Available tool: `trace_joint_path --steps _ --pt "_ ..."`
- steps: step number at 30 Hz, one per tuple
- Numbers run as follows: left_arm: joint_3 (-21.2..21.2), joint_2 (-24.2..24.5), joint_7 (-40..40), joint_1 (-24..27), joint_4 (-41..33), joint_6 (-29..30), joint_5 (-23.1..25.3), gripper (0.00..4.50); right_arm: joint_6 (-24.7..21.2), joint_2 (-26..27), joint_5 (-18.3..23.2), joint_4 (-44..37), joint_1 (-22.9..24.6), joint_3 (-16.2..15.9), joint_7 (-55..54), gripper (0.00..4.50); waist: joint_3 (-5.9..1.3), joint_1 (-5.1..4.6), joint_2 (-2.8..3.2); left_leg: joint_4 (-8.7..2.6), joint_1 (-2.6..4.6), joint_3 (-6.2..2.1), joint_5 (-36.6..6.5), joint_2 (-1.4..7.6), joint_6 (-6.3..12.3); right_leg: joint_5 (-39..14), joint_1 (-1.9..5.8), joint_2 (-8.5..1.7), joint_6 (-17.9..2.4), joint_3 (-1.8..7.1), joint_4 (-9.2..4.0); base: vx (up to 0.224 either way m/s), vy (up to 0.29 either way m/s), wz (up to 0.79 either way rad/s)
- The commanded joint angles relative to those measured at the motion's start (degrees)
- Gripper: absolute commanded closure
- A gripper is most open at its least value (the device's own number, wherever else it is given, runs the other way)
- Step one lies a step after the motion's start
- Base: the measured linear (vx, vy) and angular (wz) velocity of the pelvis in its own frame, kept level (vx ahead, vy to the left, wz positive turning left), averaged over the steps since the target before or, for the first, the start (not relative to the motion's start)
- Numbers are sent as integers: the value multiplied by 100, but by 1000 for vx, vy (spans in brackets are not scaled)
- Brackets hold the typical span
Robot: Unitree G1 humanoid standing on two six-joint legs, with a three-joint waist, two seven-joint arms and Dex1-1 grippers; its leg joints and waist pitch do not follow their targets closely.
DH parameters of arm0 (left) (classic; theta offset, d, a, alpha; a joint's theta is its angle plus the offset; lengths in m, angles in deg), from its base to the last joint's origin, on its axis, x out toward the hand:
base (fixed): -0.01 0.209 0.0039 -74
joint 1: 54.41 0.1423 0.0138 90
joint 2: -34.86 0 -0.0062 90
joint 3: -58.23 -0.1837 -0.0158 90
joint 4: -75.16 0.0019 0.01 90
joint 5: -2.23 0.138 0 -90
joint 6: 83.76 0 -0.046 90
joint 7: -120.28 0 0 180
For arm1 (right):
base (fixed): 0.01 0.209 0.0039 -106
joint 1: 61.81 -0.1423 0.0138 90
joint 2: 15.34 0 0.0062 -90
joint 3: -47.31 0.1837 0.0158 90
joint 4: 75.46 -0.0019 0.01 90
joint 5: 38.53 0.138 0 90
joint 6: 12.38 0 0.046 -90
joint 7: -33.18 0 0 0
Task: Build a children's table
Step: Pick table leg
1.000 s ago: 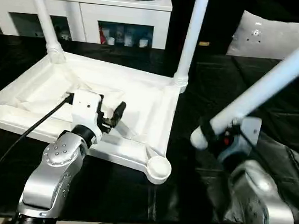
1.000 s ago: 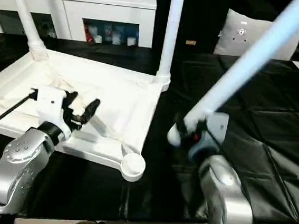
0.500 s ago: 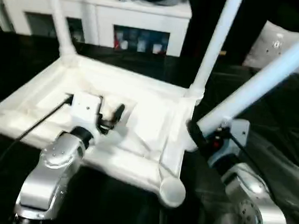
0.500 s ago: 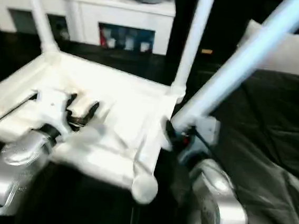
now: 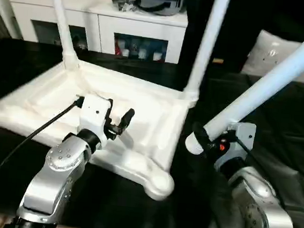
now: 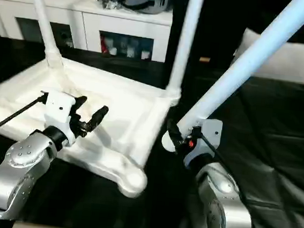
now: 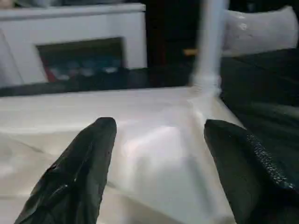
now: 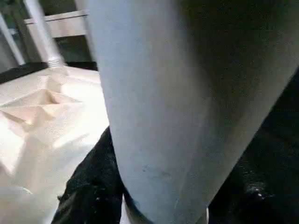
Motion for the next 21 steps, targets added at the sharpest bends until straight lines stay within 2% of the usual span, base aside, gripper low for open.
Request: trace_joint_path --steps 1,2,3,4,5,6,7,8,9,10,11,13,15,16,17,18,19,21 --pt "51 78 144 -57 4 -72 -120 109 81 2 -17 -59 -62 98 -27 260 -172 109 -189 187 -212 37 51 -167 -9 -4186 165 -829 772 649 -1282 -67 -198 -13" --pt "48 137 266 -72 19 -85 -177 109 67 -7 78 -77 -63 116 74 260 -229 183 -167 -134 -87 -12 -111 -49 -64 -3768 167 -819 1243 741 -1191 -40 -152 -4" --pt "77 267 461 -135 103 -175 -227 109 121 -73 81 -79 -67 111 169 260 -280 198 -92 -500 54 -86 -228 75 47 -2734 261 -756 1042 637 -1092 -40 -152 -4" --pt "92 338 557 -172 152 -225 -242 109 157 -115 74 -78 -69 101 211 260 -315 189 47 -745 187 -112 -161 231 151 -1624 250 -587 720 473 -1071 -53 -100 6" --pt "132 445 704 -254 241 -272 -274 109 196 -194 52 -66 -86 100 258 260 -252 151 -25 -809 236 -128 -392 290 240 -1591 122 -450 766 385 -1073 -61 -75 9" --pt "158 504 786 -305 293 -288 -297 109 208 -235 48 -57 -102 103 287 260 -256 129 109 -841 354 -96 -806 345 135 -2064 69 -508 637 292 -1116 -61 -75 9" --pt "188 606 982 -373 360 -315 -365 91 191 -255 191 -65 -129 164 403 260 -257 132 129 -854 360 -72 -857 356 109 -2225 89 -543 546 268 -1175 0 0 0" --pt "192 618 1007 -380 365 -310 -378 80 184 -257 204 -64 -133 172 409 261 -263 154 176 -943 390 -96 -948 484 45 -2242 113 -578 337 220 -1198 0 0 0" --pt "240 824 1472 -497 439 -203 -612 72 198 -294 346 -17 -206 275 525 261 -278 163 187 -996 408 -122 -997 592 35 -1866 117 -598 142 191 -1160 0 0 0" --pt "233 879 1589 -519 450 -189 -649 69 225 -309 372 -4 -216 281 579 261 -270 155 194 -1018 419 -113 -1045 618 42 -1772 111 -611 72 181 -1163 0 0 0" --pt "181 1080 1960 -580 486 -130 -731 60 226 -362 436 38 -243 293 702 261 -261 153 195 -1032 423 -108 -1107 651 -7 -1610 120 -662 -91 194 -1138 0 0 0" --pt "145 1169 2094 -600 505 -118 -747 35 196 -379 457 50 -248 296 745 261 -253 162 205 -1053 406 -66 -1077 649 -65 -1401 140 -716 -354 211 -1086 0 0 0" --pt "-188 1870 3130 -687 772 -186 -749 29 -103 -739 573 65 -232 58 1360 261 -281 173 208 -1055 410 -57 -916 653 -20 -1068 163 -712 -430 212 -1039 0 0 0" --pt "-266 2020 3393 -708 846 -231 -750 14 -97 -832 584 74 -217 -14 1538 261 -297 180 223 -1053 407 -61 -823 658 2 -896 181 -714 -433 214 -1003 0 0 0" --pt "-347 2161 3680 -725 917 -279 -761 14 -59 -916 574 93 -192 -84 1700 261 -319 160 222 -1044 385 -46 -587 658 75 -490 204 -725 -464 206 -965 0 0 0" --pt "-445 2305 3989 -750 1005 -393 -741 49 -41 -984 570 125 -173 -132 1830 261 -331 149 242 -1033 402 -35 -420 686 91 -69 184 -738 -573 201 -917 0 0 0" --pt "-538 2427 4304 -816 1150 -537 -713 49 -53 -1063 599 162 -165 -170 1970 261 -320 148 209 -1026 406 -23 -392 669 143 -29 177 -740 -592 194 -947 0 0 0" --pt "-679 2569 4736 -965 1401 -656 -668 53 -62 -1183 636 207 -159 -225 2162 261 -332 157 224 -1020 403 2 -352 673 157 193 196 -770 -745 192 -898 0 0 0"
